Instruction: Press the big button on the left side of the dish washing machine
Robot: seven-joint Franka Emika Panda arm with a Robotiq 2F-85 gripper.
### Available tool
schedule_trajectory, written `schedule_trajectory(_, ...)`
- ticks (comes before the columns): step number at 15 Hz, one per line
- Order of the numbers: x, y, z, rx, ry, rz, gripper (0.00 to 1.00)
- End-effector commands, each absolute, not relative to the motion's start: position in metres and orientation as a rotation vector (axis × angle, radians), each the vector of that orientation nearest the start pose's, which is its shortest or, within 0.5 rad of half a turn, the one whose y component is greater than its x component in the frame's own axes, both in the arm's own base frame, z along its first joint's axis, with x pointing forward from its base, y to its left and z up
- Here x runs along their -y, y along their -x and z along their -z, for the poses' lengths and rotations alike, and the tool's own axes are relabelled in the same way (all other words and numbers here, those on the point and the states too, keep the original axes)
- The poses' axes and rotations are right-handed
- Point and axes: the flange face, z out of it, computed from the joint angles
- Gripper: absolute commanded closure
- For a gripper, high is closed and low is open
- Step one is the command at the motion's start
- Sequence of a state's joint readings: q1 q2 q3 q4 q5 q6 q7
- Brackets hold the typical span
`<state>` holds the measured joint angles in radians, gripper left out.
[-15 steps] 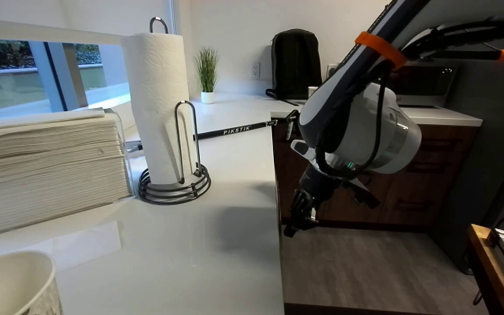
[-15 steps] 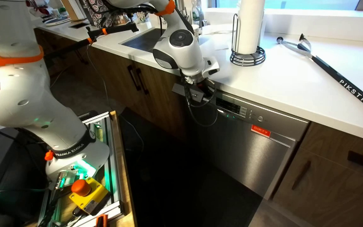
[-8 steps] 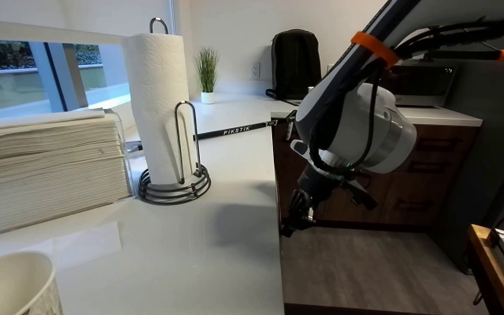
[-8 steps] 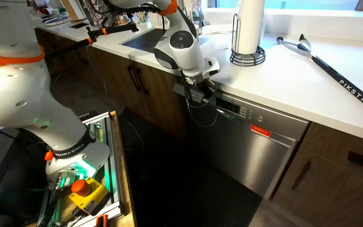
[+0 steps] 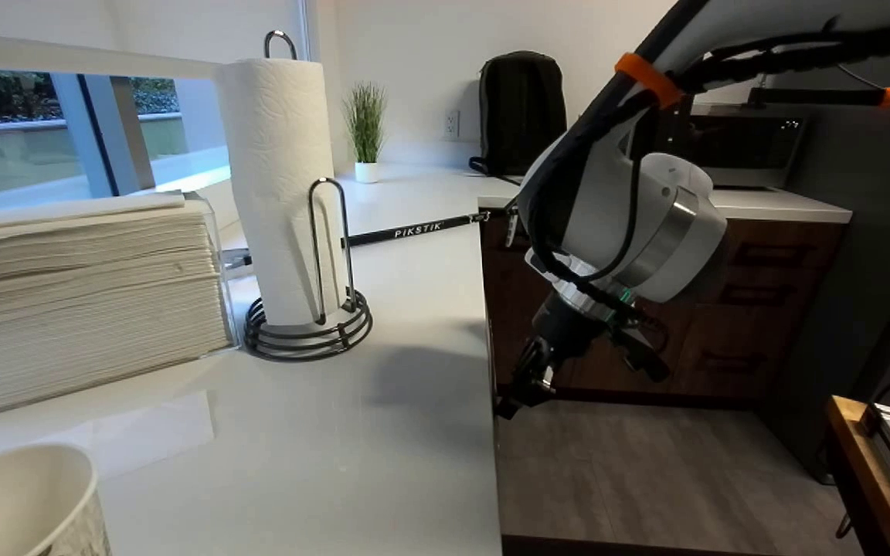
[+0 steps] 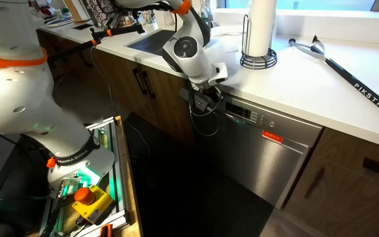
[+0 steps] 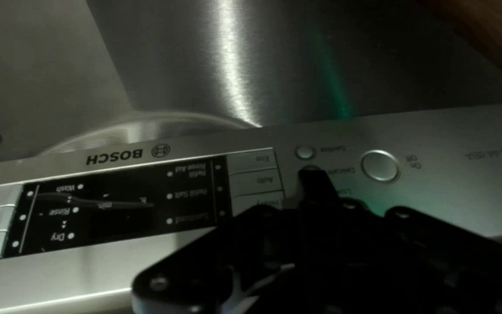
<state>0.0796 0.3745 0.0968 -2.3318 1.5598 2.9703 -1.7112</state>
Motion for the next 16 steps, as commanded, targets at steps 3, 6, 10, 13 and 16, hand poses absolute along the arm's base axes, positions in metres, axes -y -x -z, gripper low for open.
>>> schedule_trajectory(3, -0.023, -0.503, -0.174, 0.236, 2.710, 0.805, 1.00)
schedule_trajectory(6, -0.023, -0.498, -0.164, 0.135, 2.685, 0.846, 1.00)
schedule_trajectory(10, -0.027, -0.479, -0.150, 0.284, 2.738, 0.769, 1.00)
schedule_trajectory(13, -0.029, -0.465, -0.166, 0.529, 2.807, 0.691, 1.00)
schedule_trajectory(16, -0.032, -0.447, -0.164, 0.735, 2.813, 0.561, 1.00)
